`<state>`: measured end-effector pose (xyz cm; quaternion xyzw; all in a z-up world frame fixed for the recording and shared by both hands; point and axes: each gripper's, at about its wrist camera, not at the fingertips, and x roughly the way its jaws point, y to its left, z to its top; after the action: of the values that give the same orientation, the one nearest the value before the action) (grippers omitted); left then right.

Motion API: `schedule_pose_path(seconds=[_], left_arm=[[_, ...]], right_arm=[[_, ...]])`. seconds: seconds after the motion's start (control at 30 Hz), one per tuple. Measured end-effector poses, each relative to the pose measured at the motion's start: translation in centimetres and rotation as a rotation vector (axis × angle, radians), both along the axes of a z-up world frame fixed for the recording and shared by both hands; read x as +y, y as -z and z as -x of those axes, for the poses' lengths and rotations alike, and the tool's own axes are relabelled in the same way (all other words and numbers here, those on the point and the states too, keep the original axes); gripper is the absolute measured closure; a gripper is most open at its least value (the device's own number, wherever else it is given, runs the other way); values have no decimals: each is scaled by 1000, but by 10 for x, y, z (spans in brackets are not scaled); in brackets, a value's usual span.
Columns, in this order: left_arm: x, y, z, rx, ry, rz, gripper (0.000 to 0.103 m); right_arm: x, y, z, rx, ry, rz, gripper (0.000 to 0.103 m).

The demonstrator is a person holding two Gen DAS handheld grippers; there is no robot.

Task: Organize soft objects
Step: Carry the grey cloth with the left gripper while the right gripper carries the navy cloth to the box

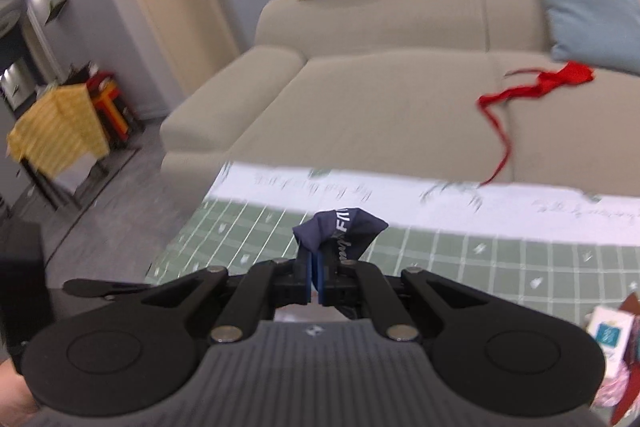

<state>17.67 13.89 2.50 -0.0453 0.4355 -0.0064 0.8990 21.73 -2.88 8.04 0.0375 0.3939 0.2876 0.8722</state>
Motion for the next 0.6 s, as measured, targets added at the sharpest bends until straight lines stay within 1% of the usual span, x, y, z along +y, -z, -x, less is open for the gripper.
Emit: schedule_pose_path(seconds=[0.17, 0.23, 0.37, 0.47, 0.53, 0.6], left_arm=[[16, 27, 6, 39, -17, 15, 101], [20, 33, 7, 46, -21, 26, 101], [25, 37, 10, 48, -25, 33, 101], [29, 37, 9, 57, -21, 34, 101], [31, 36, 9, 57, -21, 46, 101], [30, 37, 9, 55, -12, 54, 101]], right_arm=[[23, 22, 13, 95, -84, -11, 103], [30, 23, 18, 103, -103, -19, 103], [33, 16, 22, 124, -132, -77, 103], [37, 11, 26, 75, -127, -27, 103], [39, 16, 22, 85, -104, 7, 103], [41, 27, 18, 79, -85, 60, 103]])
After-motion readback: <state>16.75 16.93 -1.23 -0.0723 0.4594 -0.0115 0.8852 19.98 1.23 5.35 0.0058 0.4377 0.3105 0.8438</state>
